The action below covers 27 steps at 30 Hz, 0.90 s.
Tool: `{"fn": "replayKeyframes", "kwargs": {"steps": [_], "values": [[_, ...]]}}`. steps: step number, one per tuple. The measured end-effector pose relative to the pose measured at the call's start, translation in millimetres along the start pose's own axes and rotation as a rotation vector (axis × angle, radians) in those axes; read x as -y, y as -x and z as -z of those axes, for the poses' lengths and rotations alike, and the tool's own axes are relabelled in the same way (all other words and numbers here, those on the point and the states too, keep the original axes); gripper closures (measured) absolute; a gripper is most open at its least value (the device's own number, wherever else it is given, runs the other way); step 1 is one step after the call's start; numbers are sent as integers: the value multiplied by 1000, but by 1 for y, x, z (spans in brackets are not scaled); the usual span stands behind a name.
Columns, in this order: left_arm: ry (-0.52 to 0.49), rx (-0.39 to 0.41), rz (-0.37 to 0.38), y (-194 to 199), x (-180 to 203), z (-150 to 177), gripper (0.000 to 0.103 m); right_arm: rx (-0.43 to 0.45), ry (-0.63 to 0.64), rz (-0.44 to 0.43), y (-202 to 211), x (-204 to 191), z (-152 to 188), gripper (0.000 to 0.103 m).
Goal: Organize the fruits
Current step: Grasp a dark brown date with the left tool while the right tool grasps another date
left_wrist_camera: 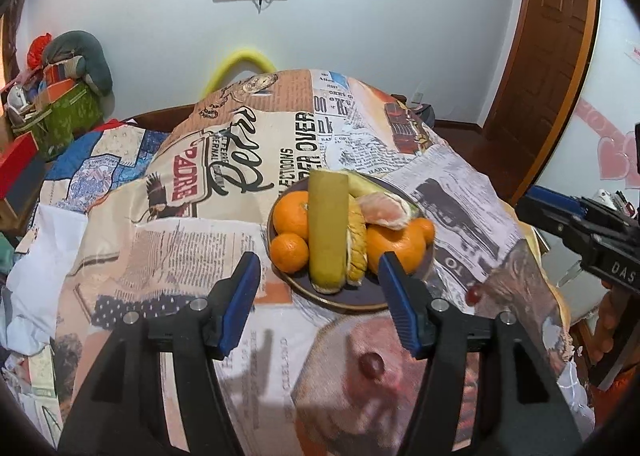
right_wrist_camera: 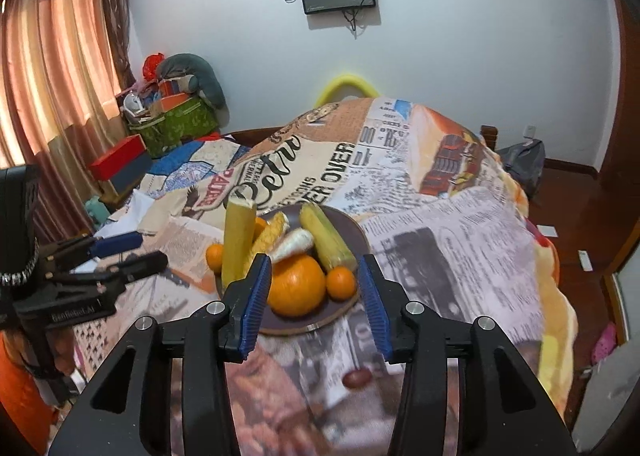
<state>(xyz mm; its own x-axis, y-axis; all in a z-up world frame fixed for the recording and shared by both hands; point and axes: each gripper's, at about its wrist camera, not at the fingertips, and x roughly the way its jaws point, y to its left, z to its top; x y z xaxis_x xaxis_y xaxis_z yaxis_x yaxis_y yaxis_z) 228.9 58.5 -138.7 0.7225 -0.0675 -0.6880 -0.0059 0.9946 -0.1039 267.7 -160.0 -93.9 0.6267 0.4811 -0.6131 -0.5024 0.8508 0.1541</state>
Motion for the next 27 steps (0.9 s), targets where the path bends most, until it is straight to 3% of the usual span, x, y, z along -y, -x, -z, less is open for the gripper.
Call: {"fn": "replayKeyframes", "kwargs": {"steps": [9,19,27], "values": [[11,-67,12,-2,12,30,42,-49,15,30,13,4,37,57],[14,-160,46,-31,23,61,42,-152,-25,41,-9,17,76,54],[-22,-205,64,-52,32,74,46,-200,-61,39,-29,28,87,54]]}}
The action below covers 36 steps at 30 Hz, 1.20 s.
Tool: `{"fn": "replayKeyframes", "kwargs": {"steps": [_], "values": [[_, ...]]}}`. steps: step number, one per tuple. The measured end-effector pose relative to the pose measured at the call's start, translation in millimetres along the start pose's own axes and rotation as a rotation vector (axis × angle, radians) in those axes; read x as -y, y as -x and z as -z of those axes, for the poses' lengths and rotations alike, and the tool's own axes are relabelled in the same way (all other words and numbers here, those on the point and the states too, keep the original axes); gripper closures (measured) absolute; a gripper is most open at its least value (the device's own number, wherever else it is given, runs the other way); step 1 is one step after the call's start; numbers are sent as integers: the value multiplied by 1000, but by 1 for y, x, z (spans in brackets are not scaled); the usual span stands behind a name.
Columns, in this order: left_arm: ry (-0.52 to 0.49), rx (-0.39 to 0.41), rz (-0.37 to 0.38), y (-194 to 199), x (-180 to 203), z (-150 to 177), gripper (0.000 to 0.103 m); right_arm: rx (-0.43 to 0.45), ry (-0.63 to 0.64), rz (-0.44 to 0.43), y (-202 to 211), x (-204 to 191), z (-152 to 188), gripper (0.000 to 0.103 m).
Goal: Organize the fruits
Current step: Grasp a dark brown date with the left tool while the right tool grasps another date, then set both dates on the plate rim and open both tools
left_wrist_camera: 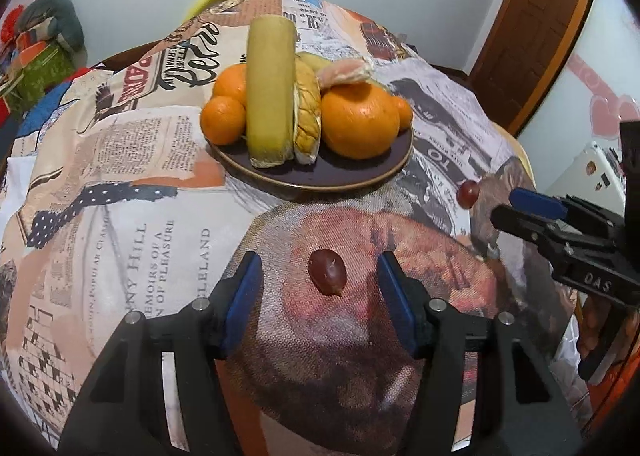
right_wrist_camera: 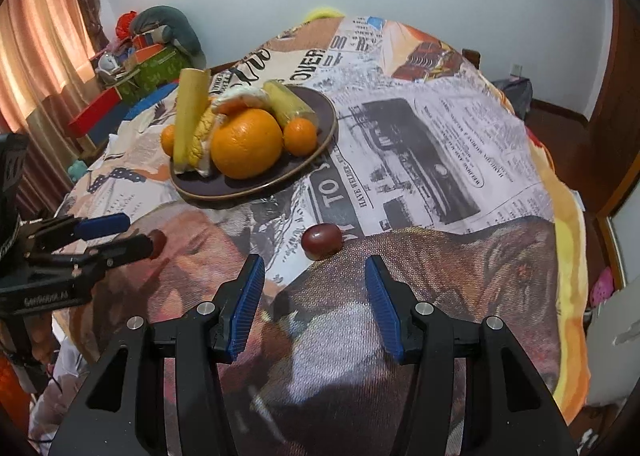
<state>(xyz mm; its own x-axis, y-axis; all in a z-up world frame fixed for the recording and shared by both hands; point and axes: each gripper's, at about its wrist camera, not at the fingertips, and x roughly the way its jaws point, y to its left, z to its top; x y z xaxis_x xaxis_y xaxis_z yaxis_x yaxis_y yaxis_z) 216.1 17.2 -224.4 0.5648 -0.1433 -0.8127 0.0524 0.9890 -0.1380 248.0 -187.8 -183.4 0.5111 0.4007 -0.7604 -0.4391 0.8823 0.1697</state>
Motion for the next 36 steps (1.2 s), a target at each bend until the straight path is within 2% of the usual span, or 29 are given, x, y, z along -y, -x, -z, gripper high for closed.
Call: {"fn": "replayKeyframes", "kwargs": {"steps": [4,11,13,15,18,27,36], "values": [[-9,-20,16,-10,3,2,56,-6,-6,-2,-9,0,-2,54],[-46,5,-16,-15,11,5,60,-20,-25,-29,-23,0,-3,55],[-42,7,-17,-15,10,5,65,-17,-25,-26,-23,0,-3,63],[-41,8,-18,-16,9,4,77,-17,-21,-21,-24,-1,-3,71],[-32,9,-15,-16,7,4,84,-14,-20,-17,-24,1,-4,78],[-33,16,-16,-9,3,4,86,7,-21,-35,-15,1,-8,80],[-29,79,-11,5,-1,-20,86,64,15,-75,-3,-17,-26,80]]}}
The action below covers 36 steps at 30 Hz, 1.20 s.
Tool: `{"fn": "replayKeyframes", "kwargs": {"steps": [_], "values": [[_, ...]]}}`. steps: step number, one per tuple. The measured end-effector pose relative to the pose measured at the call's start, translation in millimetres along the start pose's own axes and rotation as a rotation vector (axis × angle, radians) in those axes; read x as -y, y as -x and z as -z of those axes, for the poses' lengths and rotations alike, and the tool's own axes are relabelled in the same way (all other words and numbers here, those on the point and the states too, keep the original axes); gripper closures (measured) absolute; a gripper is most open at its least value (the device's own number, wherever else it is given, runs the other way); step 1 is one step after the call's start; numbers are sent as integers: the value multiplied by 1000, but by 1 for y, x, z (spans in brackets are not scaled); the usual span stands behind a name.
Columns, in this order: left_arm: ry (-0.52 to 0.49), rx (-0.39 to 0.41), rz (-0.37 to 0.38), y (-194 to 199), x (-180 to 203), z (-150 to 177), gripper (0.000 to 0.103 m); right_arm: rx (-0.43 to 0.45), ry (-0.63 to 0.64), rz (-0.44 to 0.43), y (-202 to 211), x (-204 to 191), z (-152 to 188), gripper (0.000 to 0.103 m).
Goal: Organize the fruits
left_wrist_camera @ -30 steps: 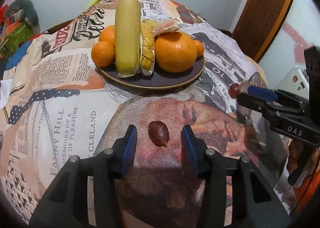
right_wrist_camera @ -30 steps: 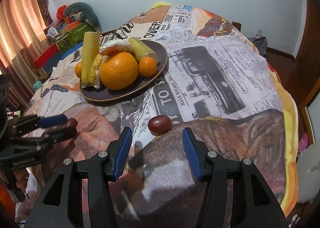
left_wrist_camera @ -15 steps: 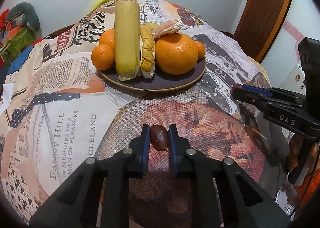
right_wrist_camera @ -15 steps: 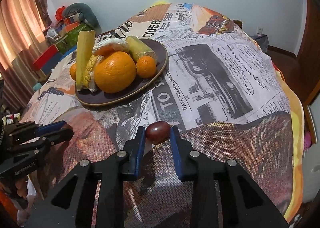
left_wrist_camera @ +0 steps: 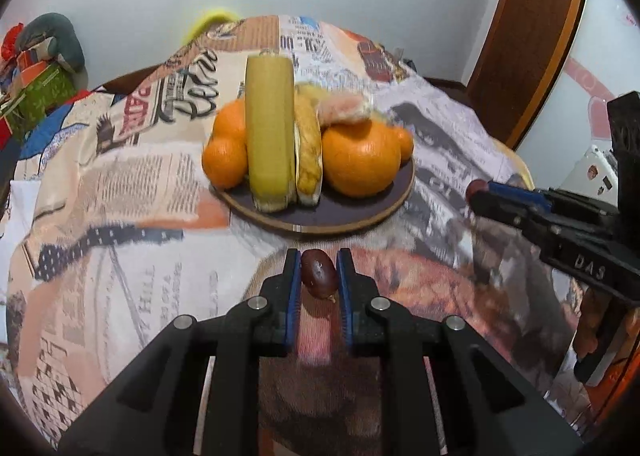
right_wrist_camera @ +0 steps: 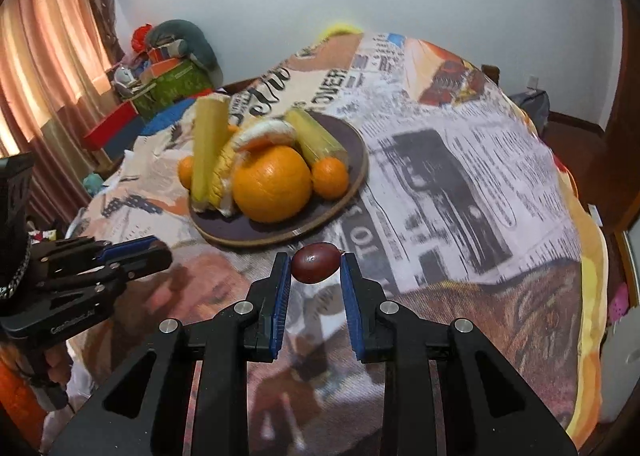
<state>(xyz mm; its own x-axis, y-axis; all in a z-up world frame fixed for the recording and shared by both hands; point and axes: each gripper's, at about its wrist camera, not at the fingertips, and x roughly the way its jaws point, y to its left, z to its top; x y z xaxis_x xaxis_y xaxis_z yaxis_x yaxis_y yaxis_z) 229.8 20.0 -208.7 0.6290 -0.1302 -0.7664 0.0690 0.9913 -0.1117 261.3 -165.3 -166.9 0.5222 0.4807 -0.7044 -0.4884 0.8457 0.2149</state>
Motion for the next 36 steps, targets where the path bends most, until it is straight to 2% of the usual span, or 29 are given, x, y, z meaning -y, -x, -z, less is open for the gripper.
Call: {"fn": "replayKeyframes", "kwargs": {"steps": [11,28,31,36], "values": [[-10,32,29,-14,3,-32,86,-3,29,-24,-25,-10,-17,80],[0,-6,40,-44,3,-39,86,-43,38,-31,-50,0,-24,80],[6,-10,46,-45,3,-39,82,-53,40,-33,-52,0,-24,76],[10,-6,28,-43,3,-38,64,-42,42,-39,-50,0,-25,69]]}}
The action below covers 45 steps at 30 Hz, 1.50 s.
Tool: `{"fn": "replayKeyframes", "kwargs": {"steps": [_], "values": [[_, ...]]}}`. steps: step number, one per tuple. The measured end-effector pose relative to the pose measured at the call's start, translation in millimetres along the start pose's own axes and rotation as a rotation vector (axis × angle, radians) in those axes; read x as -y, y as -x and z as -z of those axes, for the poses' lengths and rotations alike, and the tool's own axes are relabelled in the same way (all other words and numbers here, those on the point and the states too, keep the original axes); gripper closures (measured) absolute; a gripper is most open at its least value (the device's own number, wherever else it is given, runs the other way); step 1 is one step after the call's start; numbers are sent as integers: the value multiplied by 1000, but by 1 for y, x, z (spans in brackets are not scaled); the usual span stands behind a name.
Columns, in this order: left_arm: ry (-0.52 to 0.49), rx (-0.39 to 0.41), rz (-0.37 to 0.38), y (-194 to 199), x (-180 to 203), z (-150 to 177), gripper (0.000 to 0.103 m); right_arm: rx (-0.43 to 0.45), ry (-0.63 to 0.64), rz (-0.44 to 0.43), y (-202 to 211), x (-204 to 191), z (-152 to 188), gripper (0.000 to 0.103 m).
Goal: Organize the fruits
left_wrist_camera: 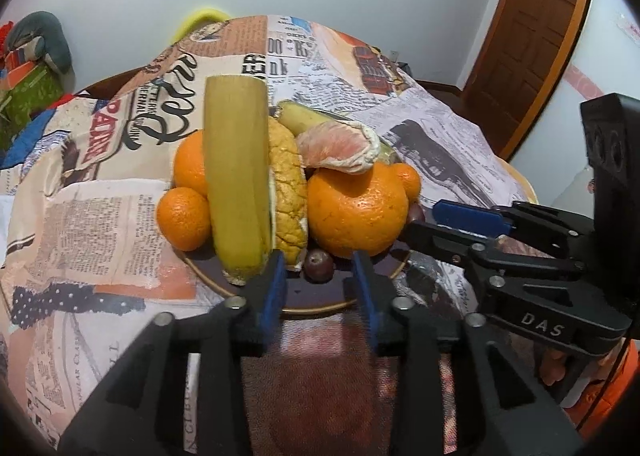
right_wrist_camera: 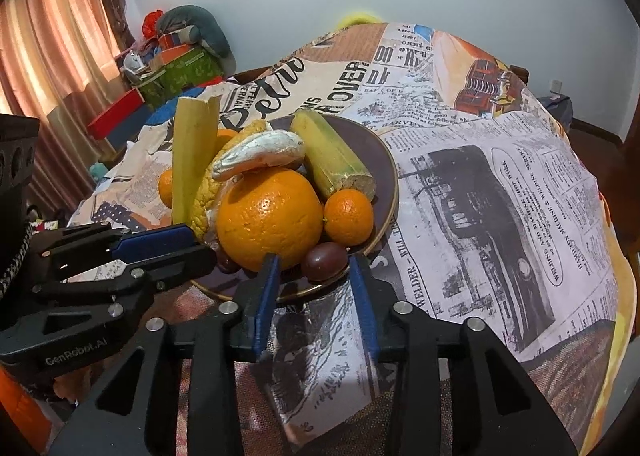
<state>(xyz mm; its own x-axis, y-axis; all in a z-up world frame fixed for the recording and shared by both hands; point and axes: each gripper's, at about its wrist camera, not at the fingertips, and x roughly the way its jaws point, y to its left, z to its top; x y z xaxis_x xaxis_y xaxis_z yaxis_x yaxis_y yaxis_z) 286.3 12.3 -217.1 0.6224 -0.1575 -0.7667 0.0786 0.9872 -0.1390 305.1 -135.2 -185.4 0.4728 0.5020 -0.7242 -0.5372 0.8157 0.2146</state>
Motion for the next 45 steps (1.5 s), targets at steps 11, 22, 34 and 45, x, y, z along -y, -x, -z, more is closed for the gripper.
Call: {"fn": "replayKeyframes", "kwargs": {"steps": [11,22,34,45], "values": [[21,112,-28,57,-3,-9,64,98,-20,8,45,-5,-8,69],[-2,438,-63,206,19,-17,58,402,18,24,176,-50,-21,69],[-61,684,-136,308,50,20,8,653,53,100,264,-102,4,18],[-73,713,-139,322,54,38,1,692,37,163,263,-107,14,0]]}}
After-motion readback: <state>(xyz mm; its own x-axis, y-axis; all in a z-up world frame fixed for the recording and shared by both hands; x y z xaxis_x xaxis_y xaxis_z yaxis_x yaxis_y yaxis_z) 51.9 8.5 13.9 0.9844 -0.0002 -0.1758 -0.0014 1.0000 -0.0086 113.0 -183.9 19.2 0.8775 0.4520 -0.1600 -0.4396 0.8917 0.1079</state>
